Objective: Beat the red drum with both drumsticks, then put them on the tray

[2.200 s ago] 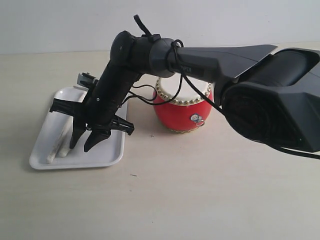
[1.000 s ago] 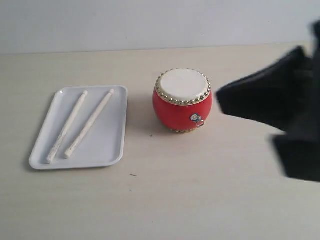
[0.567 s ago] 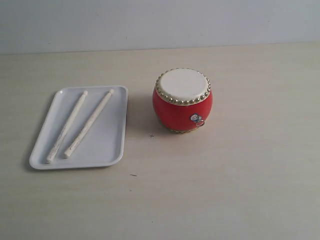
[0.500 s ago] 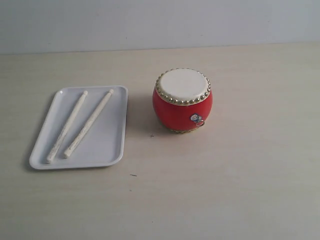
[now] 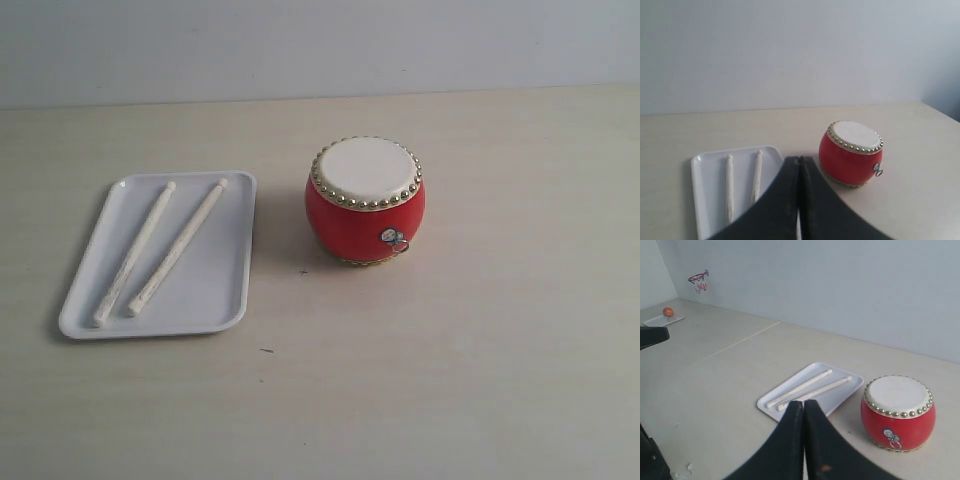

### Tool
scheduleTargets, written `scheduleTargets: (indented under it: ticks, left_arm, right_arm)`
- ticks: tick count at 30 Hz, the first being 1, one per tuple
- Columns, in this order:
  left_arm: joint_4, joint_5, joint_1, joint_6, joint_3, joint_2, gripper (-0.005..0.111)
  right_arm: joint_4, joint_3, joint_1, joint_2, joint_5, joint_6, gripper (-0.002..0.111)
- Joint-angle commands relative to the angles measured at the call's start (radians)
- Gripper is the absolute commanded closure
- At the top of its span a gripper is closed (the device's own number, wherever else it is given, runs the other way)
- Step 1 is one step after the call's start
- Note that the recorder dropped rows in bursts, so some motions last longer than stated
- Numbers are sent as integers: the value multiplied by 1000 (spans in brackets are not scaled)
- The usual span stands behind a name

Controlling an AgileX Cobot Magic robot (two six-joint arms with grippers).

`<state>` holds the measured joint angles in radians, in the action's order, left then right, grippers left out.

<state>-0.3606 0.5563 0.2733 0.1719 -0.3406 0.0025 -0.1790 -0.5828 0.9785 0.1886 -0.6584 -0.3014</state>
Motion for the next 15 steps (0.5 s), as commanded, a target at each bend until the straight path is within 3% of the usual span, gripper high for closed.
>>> scheduleTargets:
  ticks: [1, 8, 11, 15]
  left_arm:
    - [-10, -14, 7, 4, 3, -3, 107]
    - [-10, -14, 7, 4, 3, -3, 107]
    - [-10, -14, 7, 4, 3, -3, 107]
    - [-10, -14, 7, 4, 3, -3, 107]
  right_arm:
    - [3, 5, -1, -5, 10, 1, 108]
    - [-9, 5, -57, 0, 16, 5, 108]
    - [-19, 14, -166, 18, 16, 5, 108]
    - [-12, 75, -398, 24, 78, 5, 108]
